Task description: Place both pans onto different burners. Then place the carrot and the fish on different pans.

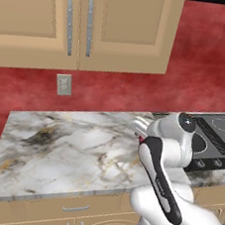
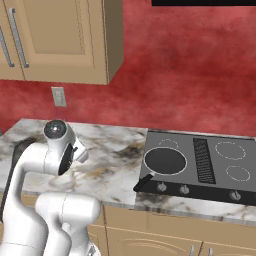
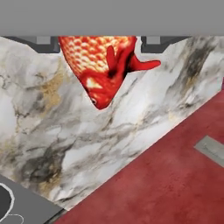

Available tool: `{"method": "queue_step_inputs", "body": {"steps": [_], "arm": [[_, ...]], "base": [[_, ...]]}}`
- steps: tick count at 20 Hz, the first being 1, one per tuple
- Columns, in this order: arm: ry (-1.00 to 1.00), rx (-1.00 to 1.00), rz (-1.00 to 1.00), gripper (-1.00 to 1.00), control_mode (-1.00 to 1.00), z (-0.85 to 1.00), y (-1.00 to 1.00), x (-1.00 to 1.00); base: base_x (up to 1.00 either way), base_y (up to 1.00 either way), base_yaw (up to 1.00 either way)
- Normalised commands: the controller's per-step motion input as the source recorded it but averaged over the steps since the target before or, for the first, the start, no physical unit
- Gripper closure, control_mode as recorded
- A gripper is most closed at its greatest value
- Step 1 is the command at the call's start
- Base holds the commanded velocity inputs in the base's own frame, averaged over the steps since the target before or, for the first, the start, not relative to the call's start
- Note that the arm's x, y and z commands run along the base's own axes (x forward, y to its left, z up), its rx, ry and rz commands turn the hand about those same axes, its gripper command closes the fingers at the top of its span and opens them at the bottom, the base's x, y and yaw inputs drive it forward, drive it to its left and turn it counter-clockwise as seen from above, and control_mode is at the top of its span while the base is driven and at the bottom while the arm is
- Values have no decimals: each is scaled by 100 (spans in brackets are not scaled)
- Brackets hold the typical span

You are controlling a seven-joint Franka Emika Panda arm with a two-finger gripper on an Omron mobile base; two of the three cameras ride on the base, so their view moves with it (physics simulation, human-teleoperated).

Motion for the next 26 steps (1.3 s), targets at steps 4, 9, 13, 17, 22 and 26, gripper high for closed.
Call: {"method": "queue_step_inputs", "body": {"steps": [4, 9, 13, 17, 22, 26], "arm": [[1, -10, 0, 100, -100, 42, -68, -60], [1, -14, 0, 100, -100, 34, -72, -25], [1, -10, -1, 100, -100, 8, -61, -8], [-9, -11, -6, 100, -100, -4, -48, 0], [-10, -12, -11, 100, -100, -16, -48, 14], [-3, -5, -10, 100, -100, -7, -49, 25]], "base": [[0, 0, 0], [0, 0, 0], [0, 0, 0], [0, 0, 0], [0, 0, 0], [0, 0, 0]]}}
